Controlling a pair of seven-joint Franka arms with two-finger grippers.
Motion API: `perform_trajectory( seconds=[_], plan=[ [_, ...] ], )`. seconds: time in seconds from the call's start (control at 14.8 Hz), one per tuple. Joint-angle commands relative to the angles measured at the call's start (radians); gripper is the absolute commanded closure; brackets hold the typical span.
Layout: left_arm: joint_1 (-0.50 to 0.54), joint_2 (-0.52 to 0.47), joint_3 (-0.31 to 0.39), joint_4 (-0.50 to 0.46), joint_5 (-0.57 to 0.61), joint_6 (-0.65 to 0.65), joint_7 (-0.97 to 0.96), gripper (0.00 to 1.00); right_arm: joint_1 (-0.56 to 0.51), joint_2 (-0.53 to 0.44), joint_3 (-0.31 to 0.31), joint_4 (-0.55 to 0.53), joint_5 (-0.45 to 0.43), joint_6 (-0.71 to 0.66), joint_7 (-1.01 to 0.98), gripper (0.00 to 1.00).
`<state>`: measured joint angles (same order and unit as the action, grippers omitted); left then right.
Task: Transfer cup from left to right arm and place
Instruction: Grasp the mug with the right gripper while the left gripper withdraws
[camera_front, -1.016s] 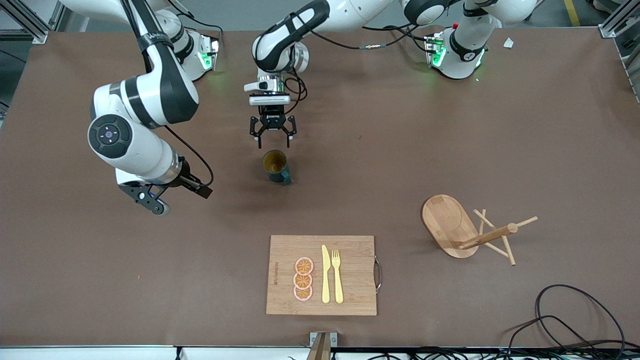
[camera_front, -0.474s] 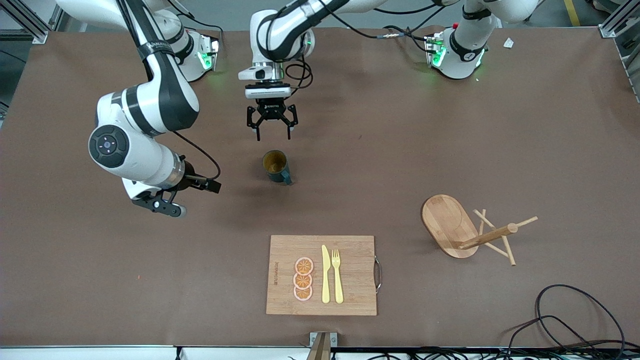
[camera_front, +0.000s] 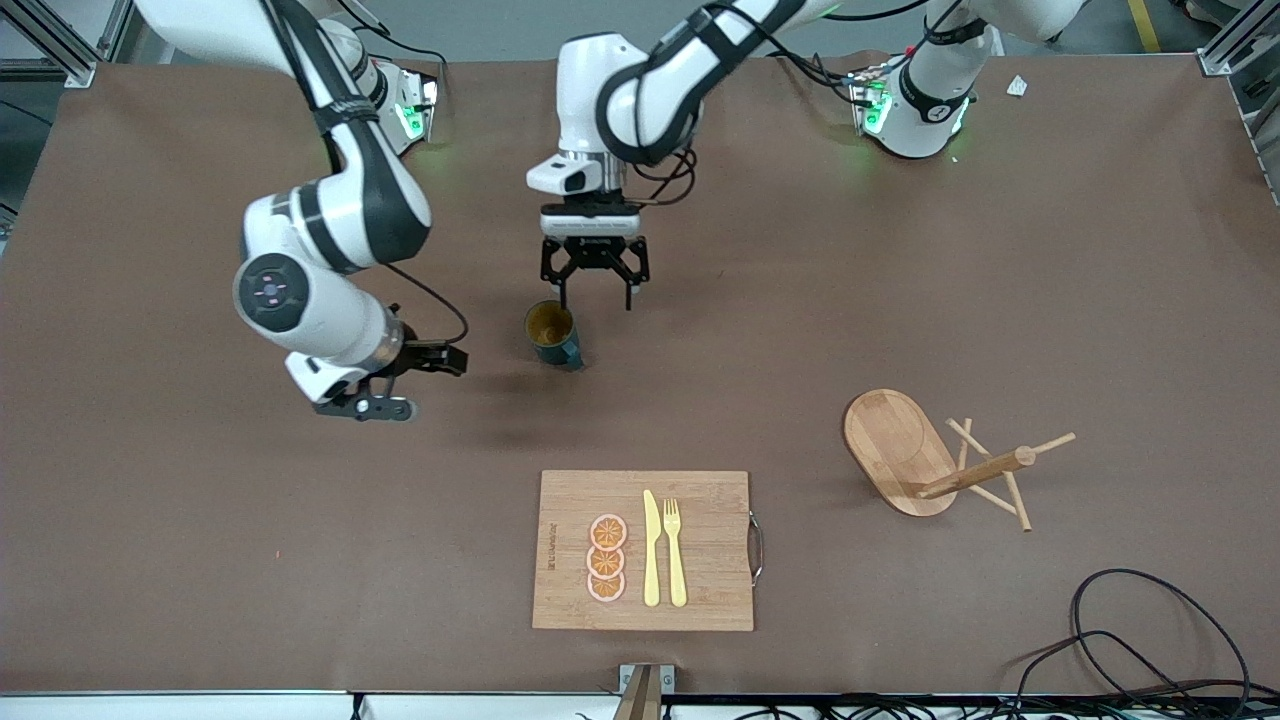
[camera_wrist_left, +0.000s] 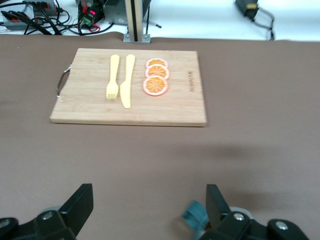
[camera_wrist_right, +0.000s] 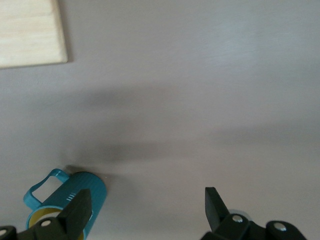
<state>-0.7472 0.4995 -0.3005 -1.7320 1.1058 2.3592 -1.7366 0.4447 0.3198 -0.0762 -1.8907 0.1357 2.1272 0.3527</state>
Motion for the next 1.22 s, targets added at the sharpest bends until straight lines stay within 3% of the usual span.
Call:
perform_trajectory(
  seconds=[0.0,0.47,0.61,0.81,1.15],
  plan=[
    [0.115,-0.038,-0.048,-0.027,-0.118,0.035,0.194,0.01,0.052,-0.012,-0.005,-0.080,0.012,0.097,-0.014,0.00],
    [0.460,-0.044,-0.249,0.025,-0.351,0.020,0.639,0.00,0.156,-0.010,-0.007,-0.111,0.010,0.141,-0.018,0.00],
    [0.492,-0.042,-0.252,0.069,-0.437,-0.039,0.757,0.00,0.181,-0.011,-0.007,-0.158,0.010,0.207,-0.018,0.00],
    [0.520,-0.032,-0.247,0.213,-0.599,-0.205,0.960,0.00,0.207,-0.012,-0.007,-0.218,0.010,0.290,-0.018,0.01],
    [0.632,-0.035,-0.249,0.322,-0.757,-0.382,1.223,0.00,0.230,-0.008,-0.007,-0.232,0.010,0.296,-0.018,0.08]
  ],
)
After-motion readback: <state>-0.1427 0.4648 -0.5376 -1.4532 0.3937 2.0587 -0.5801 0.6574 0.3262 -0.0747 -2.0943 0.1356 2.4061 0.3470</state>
